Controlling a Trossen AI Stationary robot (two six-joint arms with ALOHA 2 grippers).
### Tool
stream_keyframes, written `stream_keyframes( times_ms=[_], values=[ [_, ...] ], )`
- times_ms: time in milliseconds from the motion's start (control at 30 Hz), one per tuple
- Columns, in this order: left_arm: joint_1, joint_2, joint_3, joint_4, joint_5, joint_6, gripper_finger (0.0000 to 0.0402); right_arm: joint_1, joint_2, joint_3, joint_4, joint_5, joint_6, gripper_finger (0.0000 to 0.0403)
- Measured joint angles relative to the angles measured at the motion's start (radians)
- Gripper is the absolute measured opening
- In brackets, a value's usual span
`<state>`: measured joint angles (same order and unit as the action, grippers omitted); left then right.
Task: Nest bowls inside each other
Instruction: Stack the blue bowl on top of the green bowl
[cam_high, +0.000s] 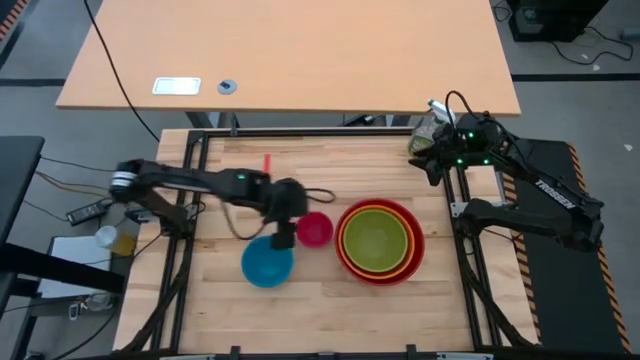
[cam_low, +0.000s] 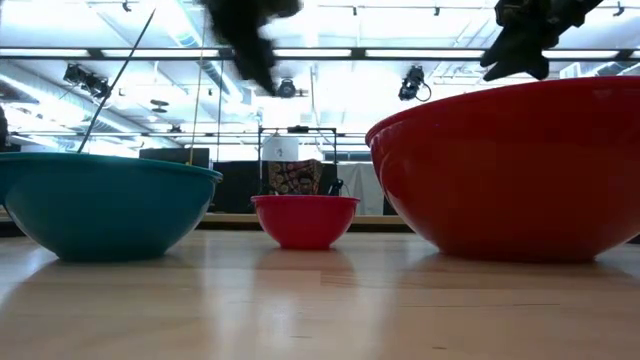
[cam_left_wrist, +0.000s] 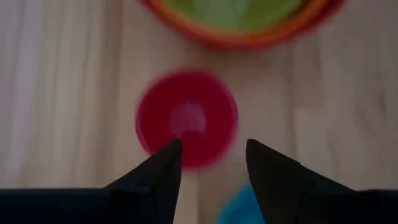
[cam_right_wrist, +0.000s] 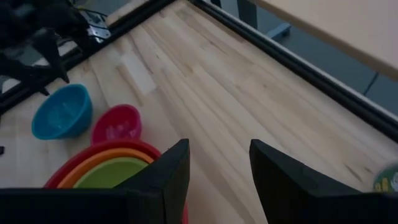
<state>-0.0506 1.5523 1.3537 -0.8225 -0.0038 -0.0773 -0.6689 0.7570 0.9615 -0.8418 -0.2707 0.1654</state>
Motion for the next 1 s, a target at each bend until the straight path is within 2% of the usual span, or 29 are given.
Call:
stream_keyframes(
  times_ms=[233, 533, 667, 1000],
  values=[
    [0.002, -0.215, -0.256, 0.005, 0.023, -0.173, 0.0181, 0.032, 0.004, 0.000, 0.061, 0.018, 0.001, 0.0174],
    [-0.004, -0.236, -0.509, 0.055, 0.092, -0.394, 0.0181, 0.066, 0.028, 0.000, 0.089, 0.042, 0.025, 0.0174],
    [-0.004, -0.238, -0.558, 0.083, 0.071, -0.442, 0.0181, 0.082, 0.040, 0.000, 0.094, 0.042, 0.027, 0.0174],
    [-0.004, -0.238, -0.593, 0.124, 0.074, -0.436, 0.0168, 0.107, 0.043, 0.000, 0.110, 0.053, 0.043, 0.0174]
  ],
)
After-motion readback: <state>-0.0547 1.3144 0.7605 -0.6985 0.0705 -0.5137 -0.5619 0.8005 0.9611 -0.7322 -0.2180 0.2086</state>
